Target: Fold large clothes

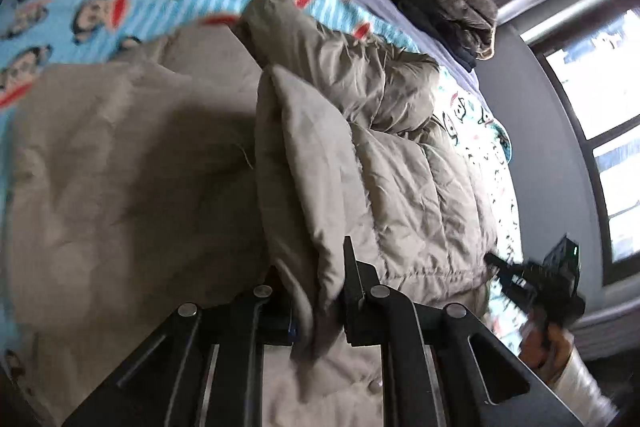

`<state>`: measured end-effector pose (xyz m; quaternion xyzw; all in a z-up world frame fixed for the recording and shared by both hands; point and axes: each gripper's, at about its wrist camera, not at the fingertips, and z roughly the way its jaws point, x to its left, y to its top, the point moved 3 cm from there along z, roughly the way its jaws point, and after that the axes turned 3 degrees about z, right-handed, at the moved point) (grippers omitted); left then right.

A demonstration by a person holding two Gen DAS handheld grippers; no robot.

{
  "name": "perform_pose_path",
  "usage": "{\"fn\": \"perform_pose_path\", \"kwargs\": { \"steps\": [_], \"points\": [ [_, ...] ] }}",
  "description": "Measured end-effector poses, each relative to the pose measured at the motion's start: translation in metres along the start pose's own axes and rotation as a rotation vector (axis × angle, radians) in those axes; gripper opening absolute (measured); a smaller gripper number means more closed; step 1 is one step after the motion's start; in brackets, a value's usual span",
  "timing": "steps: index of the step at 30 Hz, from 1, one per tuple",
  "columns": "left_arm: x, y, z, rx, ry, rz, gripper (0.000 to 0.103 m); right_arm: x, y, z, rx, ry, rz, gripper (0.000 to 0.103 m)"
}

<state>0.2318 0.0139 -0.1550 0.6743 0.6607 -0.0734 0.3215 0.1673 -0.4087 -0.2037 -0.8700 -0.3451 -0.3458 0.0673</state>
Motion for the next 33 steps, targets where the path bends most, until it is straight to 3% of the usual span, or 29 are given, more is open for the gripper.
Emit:
{"fn": "perform_pose_path", "kwargs": {
  "steps": [4, 8, 12, 17, 20, 22, 23, 25, 27, 32, 33],
  "points": [
    [0.028, -0.02, 0.002, 0.037, 0.055, -0.031, 0.017, 0.015, -0.007, 0.027, 0.024, -0.01, -0.065, 0.012],
    [0.035, -0.02, 0.003, 0.018, 0.077, -0.042, 0.017, 0.016, -0.014, 0.041, 0.032, -0.013, -0.055, 0.012],
    [0.027, -0.017, -0.011, 0.01, 0.154, -0.016, 0.017, 0.014, -0.018, 0.033, 0.048, -0.009, -0.066, 0.012],
    [0.035, -0.01, -0.055, -0.047, 0.246, 0.001, 0.017, 0.021, -0.028, 0.001, 0.066, -0.075, -0.163, 0.017],
    [0.033, 0.003, -0.077, -0.095, 0.251, 0.009, 0.017, 0.028, -0.029, -0.029, -0.018, -0.047, -0.207, 0.027],
    [0.024, 0.013, -0.081, -0.111, 0.234, 0.03, 0.017, 0.031, -0.016, -0.051, -0.124, -0.045, -0.224, 0.049],
    [0.017, 0.018, -0.078, -0.111, 0.223, 0.04, 0.017, 0.03, -0.006, -0.057, -0.166, -0.049, -0.216, 0.055],
    [0.0, 0.028, -0.062, -0.101, 0.2, 0.063, 0.017, 0.021, 0.021, -0.055, -0.177, -0.024, -0.144, 0.059],
    [-0.015, 0.034, -0.041, -0.08, 0.187, 0.087, 0.017, 0.007, 0.046, -0.037, -0.135, 0.055, -0.027, 0.059],
    [-0.018, 0.031, 0.002, -0.041, 0.275, 0.103, 0.017, -0.015, 0.075, 0.029, 0.024, 0.279, 0.261, 0.057],
    [-0.013, 0.03, 0.005, -0.042, 0.292, 0.1, 0.017, -0.012, 0.076, 0.036, 0.039, 0.308, 0.276, 0.04]
  ]
}}
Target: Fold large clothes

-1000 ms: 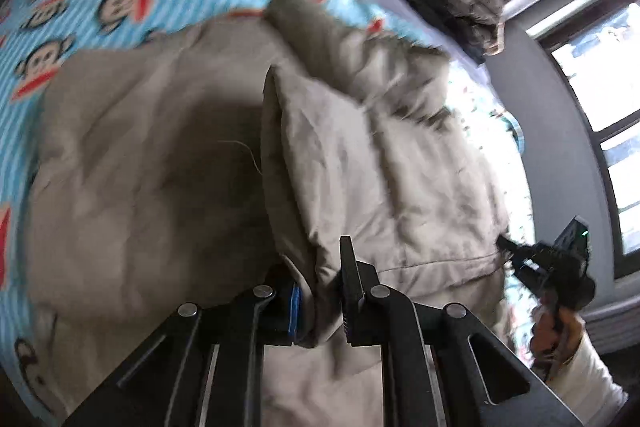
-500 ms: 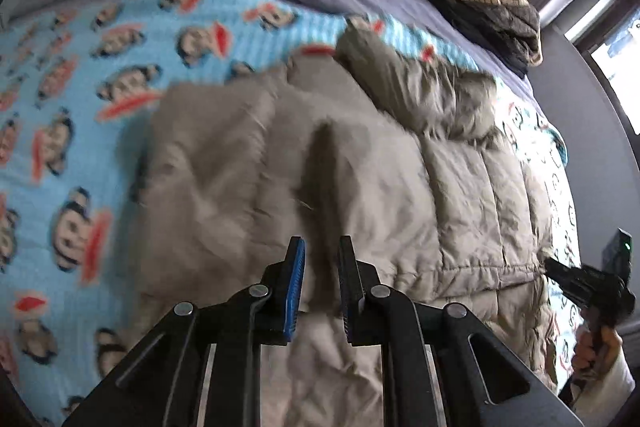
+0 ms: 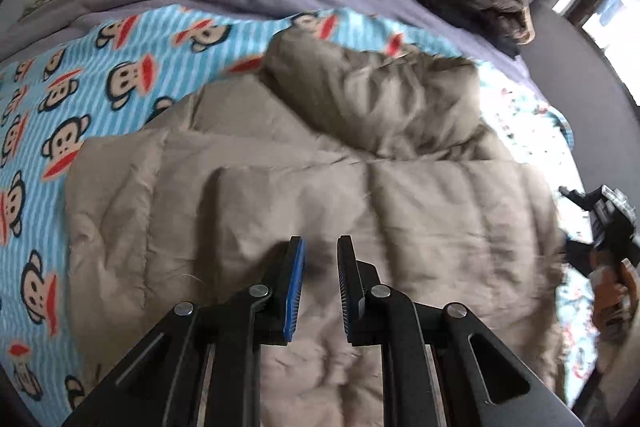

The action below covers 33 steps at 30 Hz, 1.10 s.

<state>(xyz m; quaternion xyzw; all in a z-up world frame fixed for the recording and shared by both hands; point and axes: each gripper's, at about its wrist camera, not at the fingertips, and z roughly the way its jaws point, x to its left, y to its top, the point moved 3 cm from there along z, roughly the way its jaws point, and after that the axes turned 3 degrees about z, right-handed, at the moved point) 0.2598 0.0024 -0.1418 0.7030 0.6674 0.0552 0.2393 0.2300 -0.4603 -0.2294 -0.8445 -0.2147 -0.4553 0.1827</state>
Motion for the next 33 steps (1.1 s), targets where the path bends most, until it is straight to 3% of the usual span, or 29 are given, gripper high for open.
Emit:
{"fn": "perform_pose_path", "kwargs": {
  "steps": [1, 4, 7, 12, 15, 18, 22, 24, 26, 33],
  "points": [
    [0.006, -0.002, 0.003, -0.002, 0.01, -0.004, 0.017, 0.008, -0.001, 0.01, 0.028, 0.015, -0.034, 0.026],
    [0.022, -0.009, 0.018, 0.017, 0.003, -0.017, 0.017, 0.031, -0.007, 0.028, 0.034, -0.114, -0.242, 0.022],
    [0.029, -0.014, 0.031, 0.027, -0.045, -0.039, 0.017, 0.029, -0.003, 0.049, 0.01, -0.33, -0.407, 0.021],
    [0.021, -0.015, 0.035, 0.024, -0.014, -0.015, 0.017, 0.03, -0.003, 0.037, -0.098, -0.419, -0.39, 0.025],
    [0.022, -0.014, 0.035, 0.025, -0.018, -0.013, 0.017, 0.056, -0.024, 0.009, -0.194, -0.492, -0.519, 0.025],
    [0.024, -0.014, 0.034, 0.027, -0.032, -0.026, 0.017, 0.071, -0.062, -0.012, -0.202, -0.497, -0.691, 0.025],
    [0.022, -0.014, 0.034, 0.028, -0.021, -0.007, 0.017, 0.057, -0.097, -0.006, -0.081, -0.519, -0.766, 0.025],
    [0.022, -0.012, 0.035, 0.028, -0.025, -0.002, 0.017, 0.037, -0.097, 0.002, -0.053, -0.57, -0.753, 0.024],
    [0.022, -0.009, 0.037, 0.024, -0.032, 0.006, 0.017, 0.023, -0.093, 0.008, -0.036, -0.562, -0.709, 0.023],
    [0.021, -0.007, 0.036, 0.016, -0.009, 0.018, 0.017, 0.019, -0.09, 0.017, -0.048, -0.582, -0.713, 0.023]
  ]
}}
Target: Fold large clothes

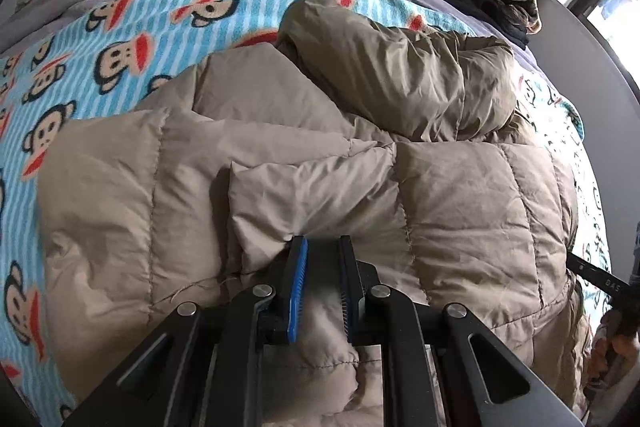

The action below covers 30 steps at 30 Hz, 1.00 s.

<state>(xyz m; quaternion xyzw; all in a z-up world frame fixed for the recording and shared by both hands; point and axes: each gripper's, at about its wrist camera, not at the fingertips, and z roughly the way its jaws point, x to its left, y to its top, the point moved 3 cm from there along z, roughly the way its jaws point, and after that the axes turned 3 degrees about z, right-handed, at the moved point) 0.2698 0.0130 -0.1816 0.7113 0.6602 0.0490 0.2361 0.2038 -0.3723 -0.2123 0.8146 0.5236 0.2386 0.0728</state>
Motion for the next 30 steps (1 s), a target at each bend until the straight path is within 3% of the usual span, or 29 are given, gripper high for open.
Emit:
{"fn": "perform_pose_path", "kwargs": {
  "steps": [6, 11, 17, 18, 19, 20, 21, 24, 30],
  "points": [
    [-0.006, -0.002, -0.037, -0.018, 0.053, -0.004, 0.017, 0.0, -0.003, -0.028, 0.007, 0.03, 0.051, 0.026],
    [-0.019, -0.024, -0.058, 0.0, 0.108, 0.021, 0.017, -0.004, -0.016, -0.043, 0.027, 0.069, 0.106, 0.026],
    [-0.032, -0.052, -0.074, 0.01, 0.141, -0.027, 0.017, -0.004, -0.04, -0.051, 0.084, 0.107, 0.114, 0.027],
    [-0.035, -0.056, -0.077, 0.01, 0.148, -0.037, 0.025, -0.004, -0.044, -0.052, 0.096, 0.111, 0.113, 0.027],
    [-0.036, -0.059, -0.079, 0.01, 0.149, -0.046, 0.062, -0.004, -0.046, -0.053, 0.105, 0.116, 0.111, 0.027],
    [-0.037, -0.062, -0.082, 0.004, 0.15, -0.06, 0.081, -0.004, -0.048, -0.053, 0.114, 0.119, 0.109, 0.027],
    [-0.04, -0.065, -0.088, -0.014, 0.152, -0.072, 0.092, -0.004, -0.05, -0.054, 0.12, 0.124, 0.106, 0.027],
    [-0.051, -0.074, -0.099, -0.029, 0.146, -0.059, 0.094, -0.004, -0.054, -0.059, 0.131, 0.14, 0.095, 0.032],
    [-0.062, -0.098, -0.104, 0.019, 0.167, -0.075, 0.094, -0.005, -0.061, -0.065, 0.155, 0.163, 0.061, 0.043]
  ]
}}
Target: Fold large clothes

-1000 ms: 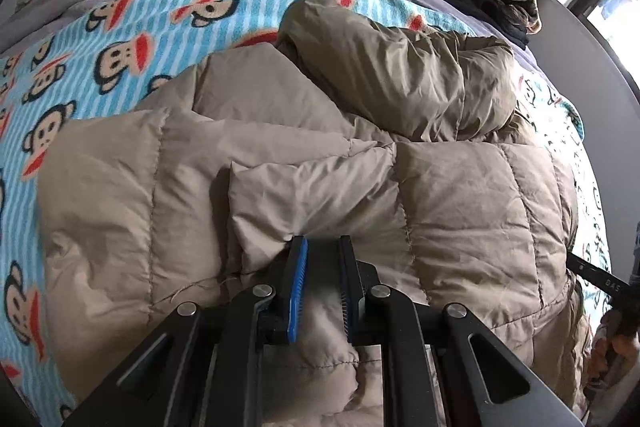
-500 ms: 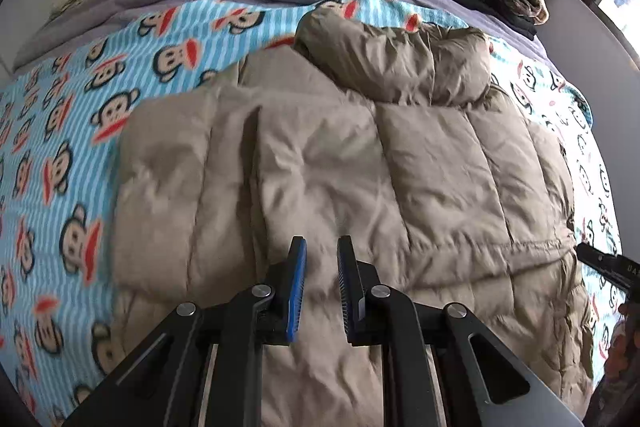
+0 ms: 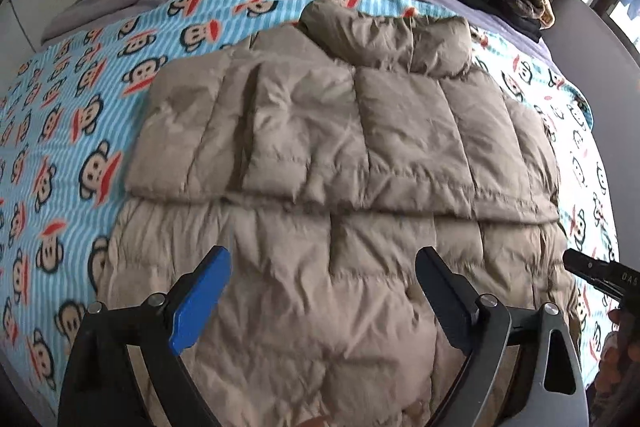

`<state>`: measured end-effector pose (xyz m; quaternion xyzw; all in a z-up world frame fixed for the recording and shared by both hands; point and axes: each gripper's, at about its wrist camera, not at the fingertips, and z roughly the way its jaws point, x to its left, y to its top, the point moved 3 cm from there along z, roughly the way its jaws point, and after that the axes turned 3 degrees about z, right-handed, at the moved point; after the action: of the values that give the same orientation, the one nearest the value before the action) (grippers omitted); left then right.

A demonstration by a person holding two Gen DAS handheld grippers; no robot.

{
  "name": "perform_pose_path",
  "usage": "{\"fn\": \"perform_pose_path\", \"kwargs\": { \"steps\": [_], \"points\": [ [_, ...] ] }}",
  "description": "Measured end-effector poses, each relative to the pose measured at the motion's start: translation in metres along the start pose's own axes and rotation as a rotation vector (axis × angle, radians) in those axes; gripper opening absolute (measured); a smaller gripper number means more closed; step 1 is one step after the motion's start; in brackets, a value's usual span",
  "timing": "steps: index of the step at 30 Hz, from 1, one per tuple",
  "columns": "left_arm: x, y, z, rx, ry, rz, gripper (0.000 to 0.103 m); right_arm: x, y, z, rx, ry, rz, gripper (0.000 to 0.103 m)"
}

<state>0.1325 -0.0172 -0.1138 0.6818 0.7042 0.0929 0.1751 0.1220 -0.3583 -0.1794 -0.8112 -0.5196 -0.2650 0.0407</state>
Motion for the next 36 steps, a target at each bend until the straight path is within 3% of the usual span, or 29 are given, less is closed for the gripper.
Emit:
{"fn": "perform_pose_path", "kwargs": {
  "steps": [2, 6, 9, 11, 15, 20, 24, 36],
  "points": [
    [-0.003, -0.01, -0.001, 0.017, 0.004, -0.001, 0.094, 0.002, -0.006, -0.001, 0.007, 0.008, -0.015, 0.053],
    [-0.009, -0.031, -0.005, 0.071, 0.017, 0.01, 0.094, 0.007, -0.016, -0.01, 0.018, 0.041, -0.025, 0.086],
    [-0.01, -0.041, -0.014, 0.079, 0.024, 0.024, 0.094, 0.01, -0.023, -0.018, 0.0, 0.044, -0.023, 0.09],
    [-0.008, -0.047, -0.018, 0.083, 0.02, 0.026, 0.094, 0.011, -0.029, -0.025, -0.021, 0.043, -0.011, 0.103],
    [0.001, -0.059, -0.024, 0.101, 0.025, 0.026, 0.094, 0.016, -0.045, -0.036, -0.053, 0.029, -0.004, 0.103],
    [0.022, -0.077, -0.049, 0.099, 0.032, 0.011, 0.094, 0.028, -0.071, -0.045, -0.007, 0.032, 0.003, 0.103],
    [0.043, -0.096, -0.063, 0.148, 0.027, 0.007, 0.094, 0.034, -0.092, -0.056, -0.01, 0.066, 0.056, 0.103],
    [0.074, -0.153, -0.097, 0.163, 0.014, 0.023, 0.094, 0.044, -0.161, -0.072, 0.017, 0.103, 0.172, 0.103]
  ]
}}
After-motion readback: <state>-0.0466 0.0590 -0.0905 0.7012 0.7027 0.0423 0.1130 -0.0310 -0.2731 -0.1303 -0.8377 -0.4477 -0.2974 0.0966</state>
